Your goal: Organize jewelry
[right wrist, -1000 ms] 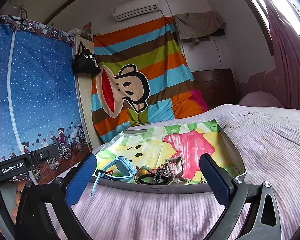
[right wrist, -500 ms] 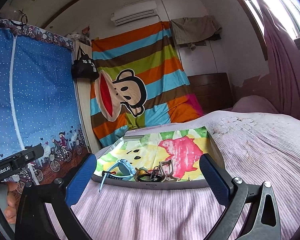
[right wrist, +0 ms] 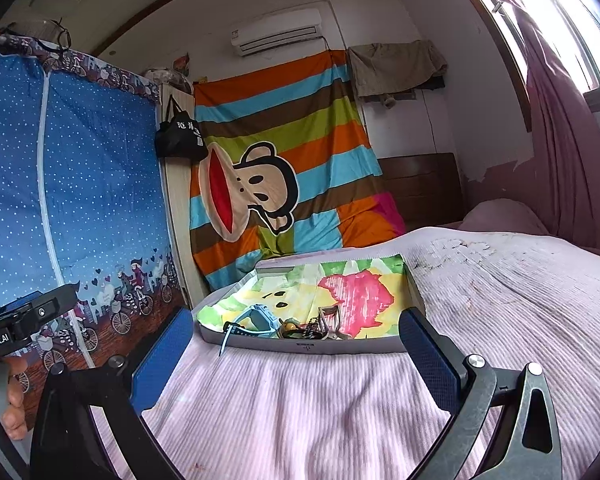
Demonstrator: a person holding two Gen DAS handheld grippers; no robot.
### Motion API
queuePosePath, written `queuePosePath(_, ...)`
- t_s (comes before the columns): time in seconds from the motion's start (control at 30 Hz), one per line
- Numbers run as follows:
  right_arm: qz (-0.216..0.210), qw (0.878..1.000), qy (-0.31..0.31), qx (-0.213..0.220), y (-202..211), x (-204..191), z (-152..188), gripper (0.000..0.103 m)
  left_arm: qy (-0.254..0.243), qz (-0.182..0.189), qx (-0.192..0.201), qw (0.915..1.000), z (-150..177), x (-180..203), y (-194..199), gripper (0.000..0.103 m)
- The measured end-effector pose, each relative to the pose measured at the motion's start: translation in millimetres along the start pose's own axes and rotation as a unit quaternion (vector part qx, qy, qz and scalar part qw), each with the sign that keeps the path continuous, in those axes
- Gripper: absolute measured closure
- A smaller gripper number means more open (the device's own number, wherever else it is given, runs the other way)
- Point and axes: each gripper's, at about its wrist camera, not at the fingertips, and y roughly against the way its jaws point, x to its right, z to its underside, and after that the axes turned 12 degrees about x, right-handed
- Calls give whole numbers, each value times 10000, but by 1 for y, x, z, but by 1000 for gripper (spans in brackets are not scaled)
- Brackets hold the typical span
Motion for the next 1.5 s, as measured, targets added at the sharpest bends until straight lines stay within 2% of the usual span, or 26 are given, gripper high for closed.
queuePosePath(0.4, -192, 9995, 200, -134, 49, -19, 5, 0, -67, -76, 79, 9999, 11, 3, 63, 3)
queuePosePath(0.73, -38, 9995, 304, 38, 91, -25, 11, 0, 19, -138, 86, 9999, 29, -4, 106, 3)
queuePosePath(0.93, 48, 9994, 331, -8, 104, -28, 21, 0, -138, -125, 79, 9998, 38, -4, 114, 3)
queuePosePath(1.17, 108, 9989, 342, -301, 99, -34, 40, 0, -245, -36, -152, 9996, 59, -5, 110, 3)
queuePosePath(1.33, 124, 9987, 273, -413, 94, -40, 51, 0, -225, -154, -262, 9993, 72, -12, 104, 3)
queuePosePath(1.5, 79, 9976, 492, -480, 92, -51, 60, 0, -254, -97, -340, 9991, 78, -20, 96, 3)
